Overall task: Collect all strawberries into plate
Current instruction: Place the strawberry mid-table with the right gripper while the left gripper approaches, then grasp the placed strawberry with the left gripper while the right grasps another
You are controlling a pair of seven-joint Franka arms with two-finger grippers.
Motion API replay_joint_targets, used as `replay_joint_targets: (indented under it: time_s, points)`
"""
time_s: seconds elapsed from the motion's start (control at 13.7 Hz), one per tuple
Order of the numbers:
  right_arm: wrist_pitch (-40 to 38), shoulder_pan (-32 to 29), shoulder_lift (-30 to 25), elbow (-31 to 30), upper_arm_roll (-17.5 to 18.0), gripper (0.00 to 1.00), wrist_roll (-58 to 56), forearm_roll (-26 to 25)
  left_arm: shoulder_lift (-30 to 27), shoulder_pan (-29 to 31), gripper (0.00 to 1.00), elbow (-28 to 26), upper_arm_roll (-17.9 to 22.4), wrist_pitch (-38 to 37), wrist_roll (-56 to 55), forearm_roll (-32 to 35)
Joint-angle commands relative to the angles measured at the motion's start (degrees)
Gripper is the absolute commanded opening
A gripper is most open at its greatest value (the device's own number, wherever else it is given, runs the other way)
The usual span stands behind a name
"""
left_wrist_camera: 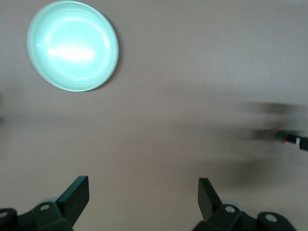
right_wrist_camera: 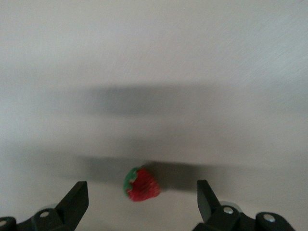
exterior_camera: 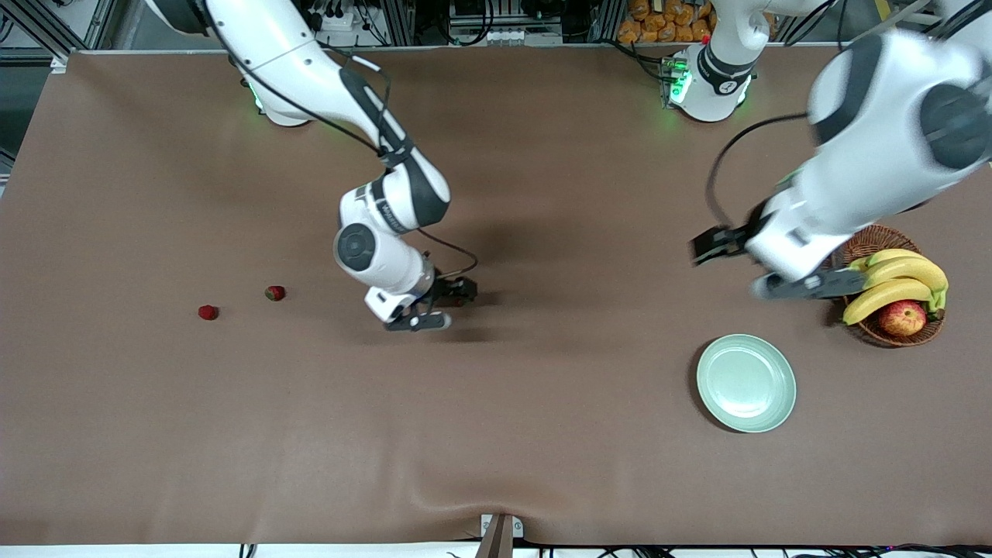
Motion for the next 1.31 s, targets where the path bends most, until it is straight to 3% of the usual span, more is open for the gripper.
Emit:
replay_joint_targets:
  time_s: [0.0, 0.29, 0.66, 0.8, 1.24]
  points:
    - [-8.97, -8.18, -4.63, -1.18, 0.62, 1.0, -2.17, -1.44, 9.01, -5.87, 1.0, 7.29, 0.27, 4.16, -11.62, -0.74]
    - [-17.09, -19.96, -8.85, -2.49, 0.36, 1.0, -10.77, -10.4, 17.36, -12.55, 1.0, 7.91, 0.27, 17.24, -23.51, -0.83]
    - [-17.72, -27.98, -12.46, -8.55, 0.27, 1.0, -16.32, -18.31, 26.86, -21.43, 1.0, 9.14, 0.7, 34.21, -33.54, -0.57]
    - [-16.76, -29.73, -11.85, -11.19, 0.27, 1.0, -17.47, -19.29, 29.76, -24.86, 1.0, 9.32, 1.49, 39.41, -33.47, -0.04]
    - [-9.19, -30.62, -9.92, -17.88, 0.27, 1.0, -18.34, -19.38, 36.8, -36.38, 1.0, 11.69, 9.4, 43.21, -33.73, 1.63]
